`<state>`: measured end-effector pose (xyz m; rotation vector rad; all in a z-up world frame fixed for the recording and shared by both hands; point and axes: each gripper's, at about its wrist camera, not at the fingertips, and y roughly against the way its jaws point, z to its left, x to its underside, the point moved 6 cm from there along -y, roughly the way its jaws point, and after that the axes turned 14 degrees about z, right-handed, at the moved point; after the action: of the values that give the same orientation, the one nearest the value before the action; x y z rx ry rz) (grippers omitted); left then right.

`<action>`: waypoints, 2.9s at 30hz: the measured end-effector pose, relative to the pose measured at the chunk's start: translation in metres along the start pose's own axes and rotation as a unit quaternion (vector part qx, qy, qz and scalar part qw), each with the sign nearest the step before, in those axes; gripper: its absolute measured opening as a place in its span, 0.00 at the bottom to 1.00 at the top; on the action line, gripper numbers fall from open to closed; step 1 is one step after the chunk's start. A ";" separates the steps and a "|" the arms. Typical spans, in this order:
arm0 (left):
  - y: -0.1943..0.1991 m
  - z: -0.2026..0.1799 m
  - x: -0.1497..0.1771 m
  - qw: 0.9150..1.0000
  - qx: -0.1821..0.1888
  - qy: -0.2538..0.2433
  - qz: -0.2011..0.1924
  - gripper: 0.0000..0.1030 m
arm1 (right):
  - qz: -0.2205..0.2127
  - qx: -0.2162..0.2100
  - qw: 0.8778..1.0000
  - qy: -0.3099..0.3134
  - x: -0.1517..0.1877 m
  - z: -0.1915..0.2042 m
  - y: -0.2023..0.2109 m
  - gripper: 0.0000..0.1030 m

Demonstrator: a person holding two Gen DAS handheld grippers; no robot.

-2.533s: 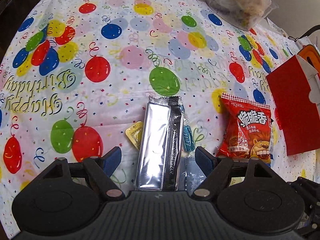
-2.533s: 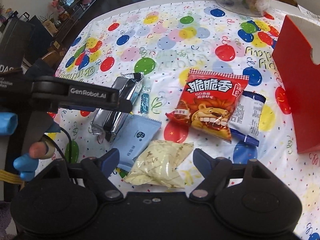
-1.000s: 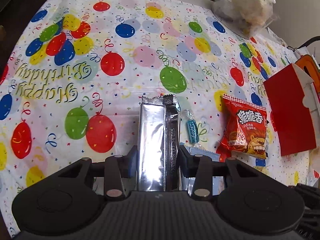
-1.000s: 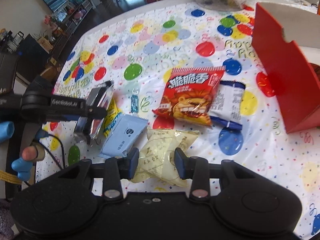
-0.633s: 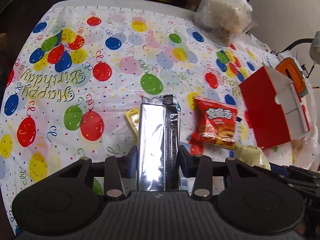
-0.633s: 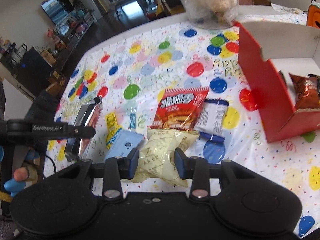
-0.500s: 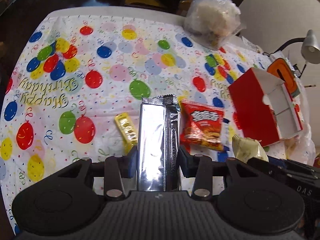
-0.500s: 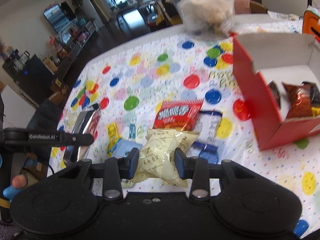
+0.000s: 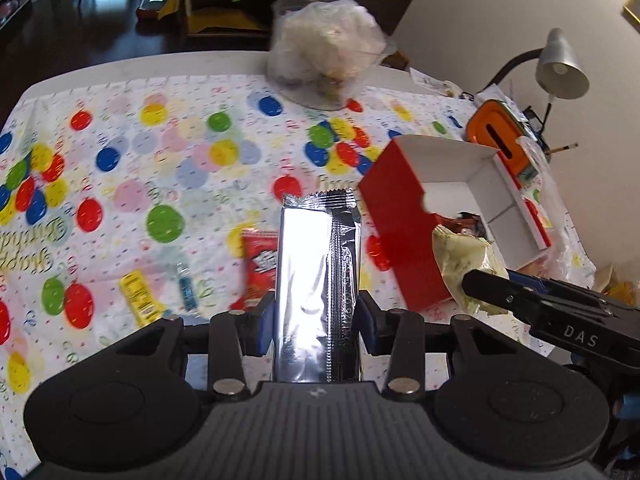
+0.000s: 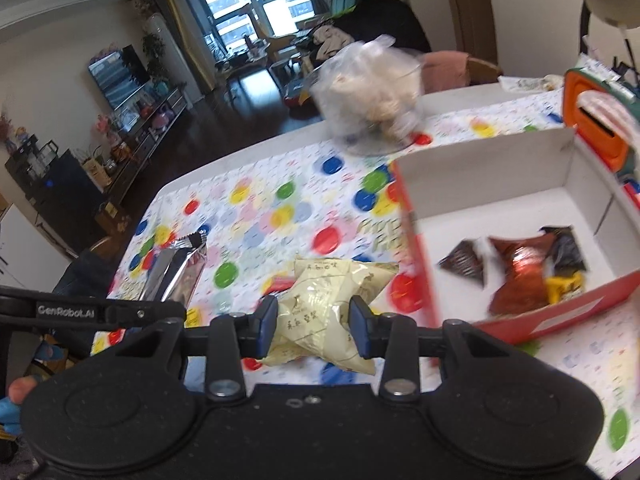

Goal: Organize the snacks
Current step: 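Carry both packets into the red box and open both tools, then withdraw both tools from the box toward the remaining snacks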

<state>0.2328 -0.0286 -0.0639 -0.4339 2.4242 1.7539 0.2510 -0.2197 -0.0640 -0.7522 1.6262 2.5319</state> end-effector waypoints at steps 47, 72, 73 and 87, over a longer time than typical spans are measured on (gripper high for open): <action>-0.160 -0.191 -0.092 0.987 -0.078 -0.107 0.094 0.40 | 0.072 0.074 0.994 -0.042 -0.077 -0.231 -0.068 0.39; -0.084 -0.157 -0.077 0.995 -0.043 -0.095 0.004 0.43 | 0.016 0.029 0.999 -0.005 -0.057 -0.154 0.002 0.51; -0.081 -0.154 -0.076 0.995 -0.043 -0.095 0.000 0.43 | 0.013 0.026 1.000 -0.002 -0.056 -0.149 0.004 0.51; -0.028 -0.092 -0.054 0.996 -0.038 -0.068 -0.052 0.63 | -0.004 -0.005 0.999 0.037 -0.042 -0.071 0.008 0.64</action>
<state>0.2994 -0.1145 -0.0453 -0.4255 2.2067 1.7753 0.3118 -0.2757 -0.0631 -0.8600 1.6288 2.5389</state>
